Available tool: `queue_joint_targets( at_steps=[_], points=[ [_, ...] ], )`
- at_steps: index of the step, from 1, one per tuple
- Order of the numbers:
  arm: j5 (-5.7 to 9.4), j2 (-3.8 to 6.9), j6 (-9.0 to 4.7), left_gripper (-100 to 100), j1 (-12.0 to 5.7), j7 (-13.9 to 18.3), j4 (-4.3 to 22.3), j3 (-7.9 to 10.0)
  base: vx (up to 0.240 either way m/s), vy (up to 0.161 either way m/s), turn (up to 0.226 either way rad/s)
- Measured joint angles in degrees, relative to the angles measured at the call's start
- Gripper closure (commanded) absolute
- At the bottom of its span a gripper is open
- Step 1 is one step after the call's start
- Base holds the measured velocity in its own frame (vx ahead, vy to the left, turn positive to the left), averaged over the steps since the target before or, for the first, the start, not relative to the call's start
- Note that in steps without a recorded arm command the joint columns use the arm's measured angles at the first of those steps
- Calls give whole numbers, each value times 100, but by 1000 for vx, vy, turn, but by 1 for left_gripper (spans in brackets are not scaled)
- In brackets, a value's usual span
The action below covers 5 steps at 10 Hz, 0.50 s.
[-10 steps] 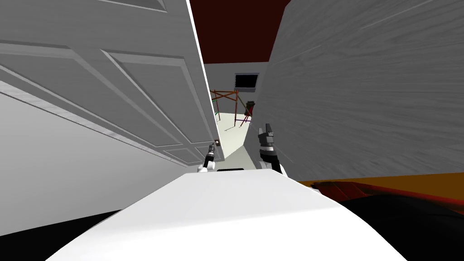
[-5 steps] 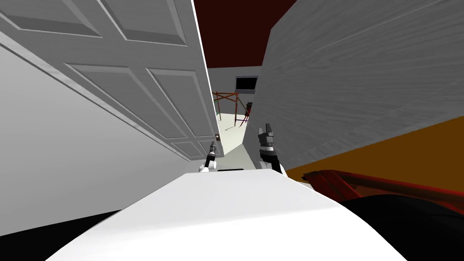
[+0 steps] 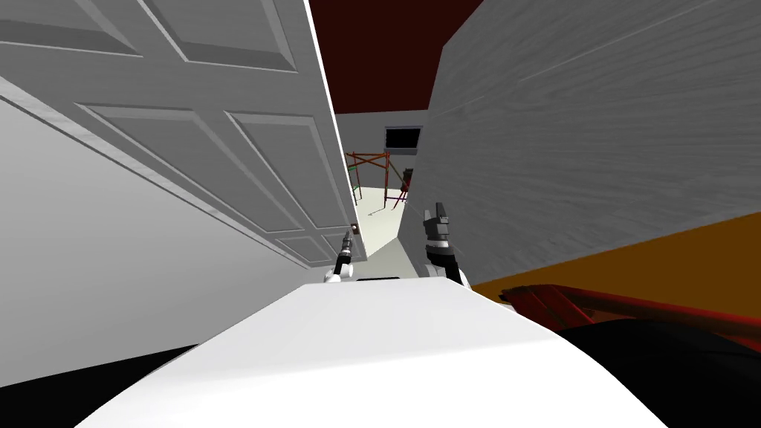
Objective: Push the door open
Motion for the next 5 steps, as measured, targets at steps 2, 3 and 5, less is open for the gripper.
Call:
queue_joint_targets(
  at_steps=[2, 3, 5],
  points=[
    [10, 16, -7, -100, 42, -7, -54, 11, 219, -2, -28],
    [16, 8, -32, -100, 40, -8, -31, 19, 229, -16, -28],
    [29, -62, -84, -100, 66, -12, -20, 33, 148, 8, -10]
  ],
)
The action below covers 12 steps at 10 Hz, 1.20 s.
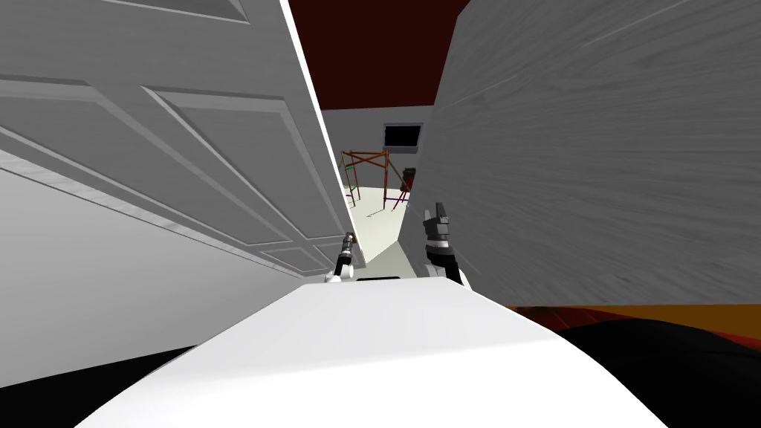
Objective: Push the door open
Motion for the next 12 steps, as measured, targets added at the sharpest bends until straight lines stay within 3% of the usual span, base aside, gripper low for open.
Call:
queue_joint_targets(
  at_steps=[1, 7, 9, 10, 11, 12],
  points=[
    [0, -7, -6, 100, 8, -1, -4, -1, -17, -5, -7],
    [-2, -3, 13, 100, 6, -3, 9, -3, 4, -5, 4],
    [36, 33, -50, 100, -51, -38, 214, 45, 137, -18, 26],
    [41, 57, -29, 100, -22, -42, 149, 54, 147, -14, 40],
    [44, 44, 158, 100, 202, -117, -284, 65, 151, -14, 42],
    [57, 73, 170, 100, 160, -141, -254, 82, 81, 7, -6]
  ],
)
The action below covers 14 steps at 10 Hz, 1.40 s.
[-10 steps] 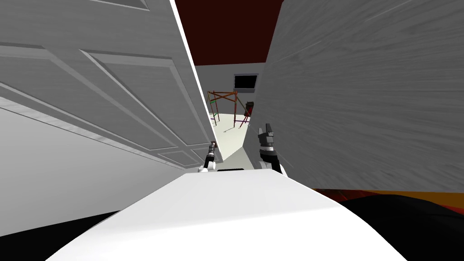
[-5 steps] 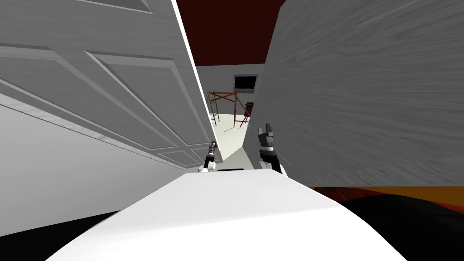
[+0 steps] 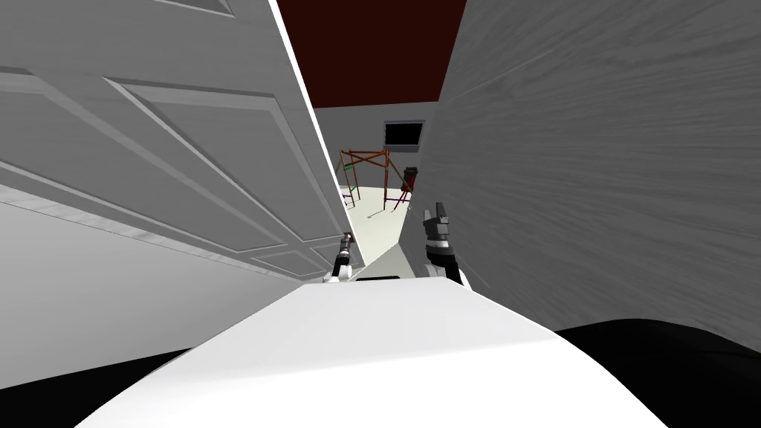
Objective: Push the door open
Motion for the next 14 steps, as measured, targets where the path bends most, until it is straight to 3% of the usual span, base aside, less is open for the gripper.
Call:
queue_joint_targets(
  at_steps=[1, 2, 3, 4, 8, 10, 11, 13, 14],
  points=[
    [21, 16, -112, 100, -150, 1, 217, 34, 129, 13, 19],
    [47, 31, -117, 100, -132, -35, 191, 75, 216, 1, 111],
    [95, 77, -199, 100, -220, -72, 386, 154, 206, -13, 170],
    [136, 113, -308, -100, -251, -108, 495, 224, -42, -77, 76],
    [167, 63, -241, -100, -310, -80, 487, 234, -193, -69, 27],
    [179, -30, -79, -100, -216, -84, 229, 230, -195, -97, 35],
    [189, -52, -96, -100, -289, -75, 346, 236, -178, -54, 29],
    [199, -123, -58, -100, -285, -74, 291, 239, 0, -8, -14],
    [203, -65, -108, -100, -301, -57, 367, 244, 176, 10, -30]
  ],
)
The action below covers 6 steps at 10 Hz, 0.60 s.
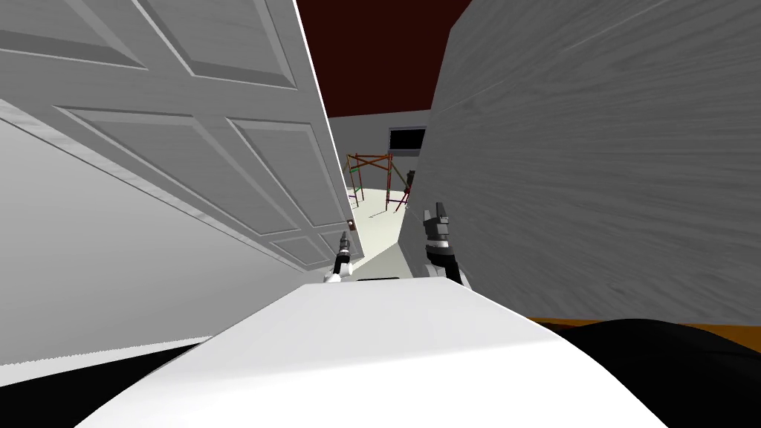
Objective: Push the door open
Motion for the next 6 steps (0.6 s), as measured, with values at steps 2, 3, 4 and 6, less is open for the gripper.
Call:
queue_joint_targets(
  at_steps=[2, 3, 4, 6],
  points=[
    [8, 52, -1, -100, 36, -9, -61, 11, 186, 19, -21],
    [12, 65, -11, -100, 43, -16, -58, 18, 198, 24, -28],
    [18, 77, -33, -100, 46, -20, -46, 26, 224, 19, -33],
    [32, 82, -107, -100, 29, -11, 30, 44, 256, 49, -40]
  ],
)
